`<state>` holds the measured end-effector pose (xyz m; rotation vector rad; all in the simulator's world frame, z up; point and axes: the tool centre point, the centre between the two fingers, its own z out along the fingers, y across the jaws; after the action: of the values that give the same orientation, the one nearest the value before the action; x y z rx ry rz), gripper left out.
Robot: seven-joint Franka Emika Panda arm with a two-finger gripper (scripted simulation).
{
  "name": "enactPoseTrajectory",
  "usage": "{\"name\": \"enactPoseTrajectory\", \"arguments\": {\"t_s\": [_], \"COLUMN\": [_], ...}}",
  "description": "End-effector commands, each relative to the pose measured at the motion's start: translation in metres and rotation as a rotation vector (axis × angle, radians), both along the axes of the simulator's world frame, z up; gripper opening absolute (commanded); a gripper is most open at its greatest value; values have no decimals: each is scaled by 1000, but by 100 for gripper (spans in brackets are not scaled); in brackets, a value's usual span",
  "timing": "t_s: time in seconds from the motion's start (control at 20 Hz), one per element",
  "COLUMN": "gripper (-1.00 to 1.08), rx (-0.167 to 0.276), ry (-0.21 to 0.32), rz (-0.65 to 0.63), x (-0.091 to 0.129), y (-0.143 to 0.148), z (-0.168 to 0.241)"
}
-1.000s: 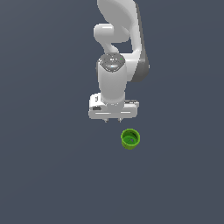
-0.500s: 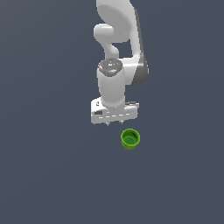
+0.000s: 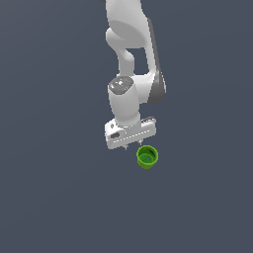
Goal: Pick up the object and move it to a goal position.
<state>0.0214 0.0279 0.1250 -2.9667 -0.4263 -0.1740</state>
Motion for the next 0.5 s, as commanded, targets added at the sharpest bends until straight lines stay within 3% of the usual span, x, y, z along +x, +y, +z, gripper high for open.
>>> {"name": "enactPoseTrajectory", "arguments": {"t_s": [0.0,0.45], "gripper": [28,28], "rx": [21,85], "ry": [-32,-158], "rz": [43,180], "x": [3,14], "y": [4,15], "z": [-6,-23]}}
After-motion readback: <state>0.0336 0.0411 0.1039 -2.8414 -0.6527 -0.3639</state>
